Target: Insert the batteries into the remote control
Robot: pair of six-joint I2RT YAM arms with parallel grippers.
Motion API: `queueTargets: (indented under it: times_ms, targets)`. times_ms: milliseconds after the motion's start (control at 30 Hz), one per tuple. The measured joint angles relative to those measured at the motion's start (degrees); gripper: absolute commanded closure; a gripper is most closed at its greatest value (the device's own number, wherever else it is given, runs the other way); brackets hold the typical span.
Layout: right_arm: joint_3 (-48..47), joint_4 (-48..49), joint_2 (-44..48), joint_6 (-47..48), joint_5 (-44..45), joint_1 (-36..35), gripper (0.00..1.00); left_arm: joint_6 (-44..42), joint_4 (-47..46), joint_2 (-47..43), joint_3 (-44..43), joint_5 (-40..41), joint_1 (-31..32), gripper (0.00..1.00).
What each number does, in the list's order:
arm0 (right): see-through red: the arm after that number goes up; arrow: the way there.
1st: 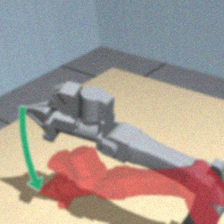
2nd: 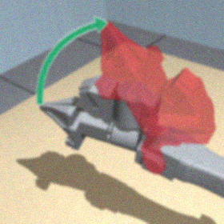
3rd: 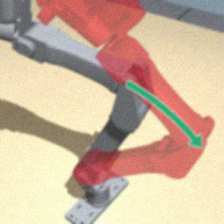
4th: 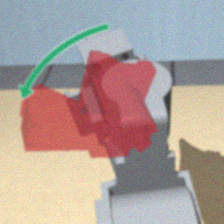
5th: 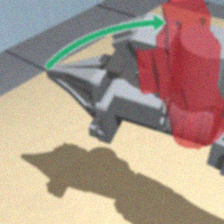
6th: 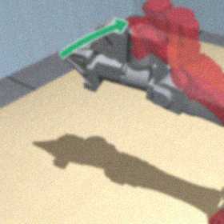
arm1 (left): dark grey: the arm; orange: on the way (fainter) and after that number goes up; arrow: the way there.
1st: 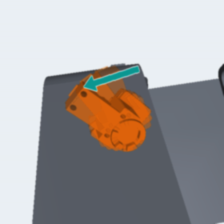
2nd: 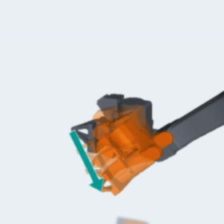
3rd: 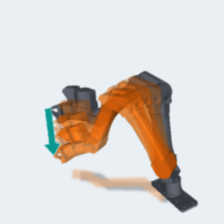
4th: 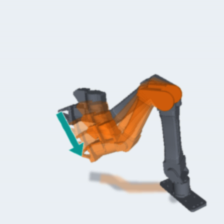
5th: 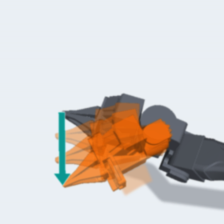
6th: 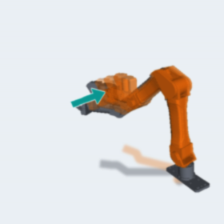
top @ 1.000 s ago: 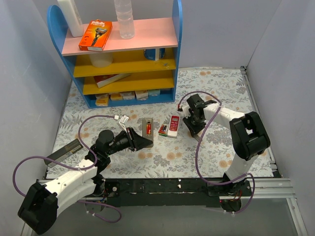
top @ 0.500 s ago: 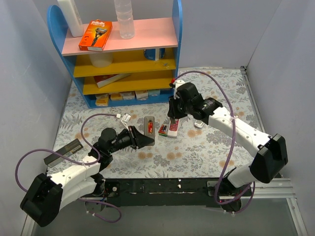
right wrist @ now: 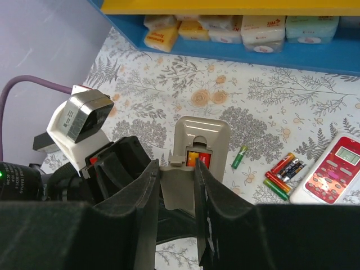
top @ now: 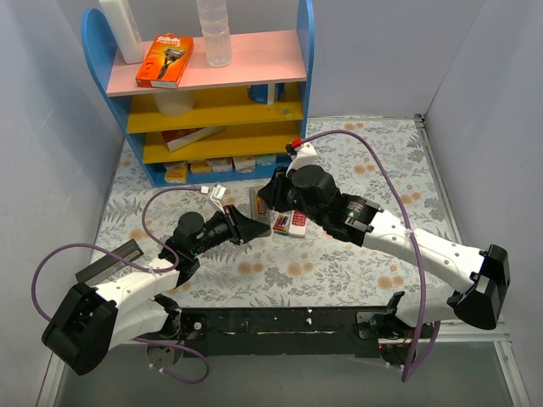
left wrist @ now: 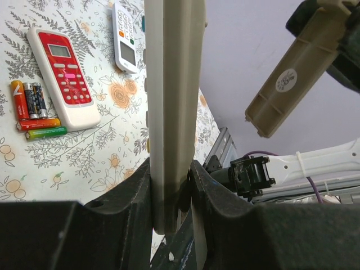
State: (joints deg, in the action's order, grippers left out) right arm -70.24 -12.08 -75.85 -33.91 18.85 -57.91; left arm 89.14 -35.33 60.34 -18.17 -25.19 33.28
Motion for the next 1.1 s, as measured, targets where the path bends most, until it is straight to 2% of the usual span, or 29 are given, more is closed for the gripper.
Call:
queueTargets:
  times_ms: [433, 1100]
  targets:
    - [2.73, 5.60, 0.00, -0.76, 9.46, -4.68, 0.74, 1.25, -0.81, -1.07, -0.02, 1.70, 0.31, 0.97]
    - [5.53, 9.38, -0.68, 0.96, 12.50, -5.60, 0.74, 1.29, -0.66, -1.92, -0.31, 2.08, 0.46, 0.97]
